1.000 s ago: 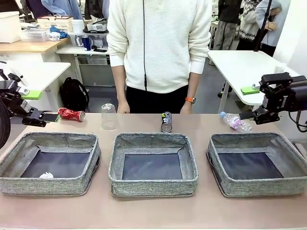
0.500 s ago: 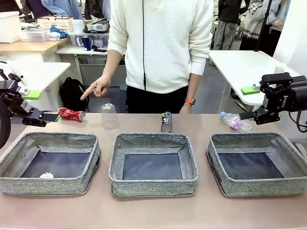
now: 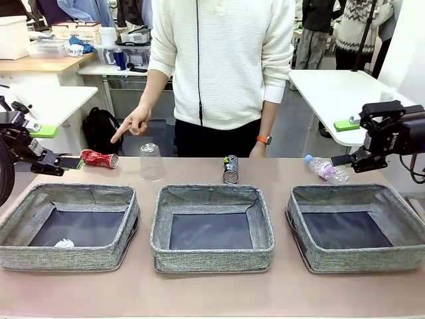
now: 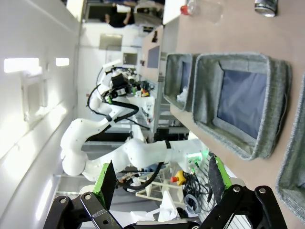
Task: Sort the waste into the appropriate baskets.
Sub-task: Pick up the waste item pointed out by the person.
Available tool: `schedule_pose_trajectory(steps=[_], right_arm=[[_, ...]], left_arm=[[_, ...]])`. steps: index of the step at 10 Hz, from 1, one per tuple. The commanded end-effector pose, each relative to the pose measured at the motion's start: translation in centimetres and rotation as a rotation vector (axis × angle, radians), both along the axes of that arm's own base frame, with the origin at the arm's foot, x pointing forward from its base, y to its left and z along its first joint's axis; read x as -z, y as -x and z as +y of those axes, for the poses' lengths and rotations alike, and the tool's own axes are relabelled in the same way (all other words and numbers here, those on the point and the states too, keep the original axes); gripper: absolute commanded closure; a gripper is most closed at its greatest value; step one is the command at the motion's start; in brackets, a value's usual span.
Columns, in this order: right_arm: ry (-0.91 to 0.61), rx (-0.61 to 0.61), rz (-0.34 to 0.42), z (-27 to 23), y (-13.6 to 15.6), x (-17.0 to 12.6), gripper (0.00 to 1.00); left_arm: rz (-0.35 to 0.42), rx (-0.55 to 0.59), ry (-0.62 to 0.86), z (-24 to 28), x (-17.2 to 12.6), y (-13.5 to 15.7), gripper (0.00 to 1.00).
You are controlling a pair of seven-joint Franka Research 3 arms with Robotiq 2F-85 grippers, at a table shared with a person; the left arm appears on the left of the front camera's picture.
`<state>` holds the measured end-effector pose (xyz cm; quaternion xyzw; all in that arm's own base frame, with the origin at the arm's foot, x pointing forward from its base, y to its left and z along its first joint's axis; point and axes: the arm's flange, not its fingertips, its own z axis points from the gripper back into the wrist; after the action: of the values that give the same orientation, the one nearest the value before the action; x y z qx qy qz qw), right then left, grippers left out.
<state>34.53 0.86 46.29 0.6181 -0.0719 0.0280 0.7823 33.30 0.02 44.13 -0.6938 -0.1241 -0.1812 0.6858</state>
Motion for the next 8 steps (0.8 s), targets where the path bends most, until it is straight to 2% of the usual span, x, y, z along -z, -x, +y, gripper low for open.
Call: schedule_pose_trajectory(steps=[1,3,4,5,6,7,8], right_arm=[[-0.001,0.000,0.021,-0.1,0.2,-0.5,0.00],[-0.001,0.000,0.021,-0.1,0.2,-0.5,0.00],[-0.001,0.000,0.021,-0.1,0.2,-0.5,0.00],[-0.001,0.000,0.021,-0.1,0.2,-0.5,0.00],[-0.001,0.000,0.021,-0.1,0.2,-0.5,0.00],[-0.001,0.000,0.021,-0.1,0.2,-0.5,0.00],[-0.001,0.000,0.021,-0.1,0.2,-0.5,0.00]], left_arm=[[-0.009,0.013,0.002,0.1,0.1,0.2,0.00],[0.000,0.000,0.000,0.0,0.0,0.0,0.00],[-0.061,-0.087,-0.197,0.4,-0.8,-1.7,0.00],[-0.139,-0.080,-0.401,1.0,-1.8,-4.4,0.00],[-0.263,-0.156,-0.602,1.9,-2.9,-7.7,0.00],[-0.462,-0.179,-0.836,2.4,-3.8,-10.4,0.00],[-0.663,-0.130,-1.126,2.5,-4.4,-13.1,0.00]])
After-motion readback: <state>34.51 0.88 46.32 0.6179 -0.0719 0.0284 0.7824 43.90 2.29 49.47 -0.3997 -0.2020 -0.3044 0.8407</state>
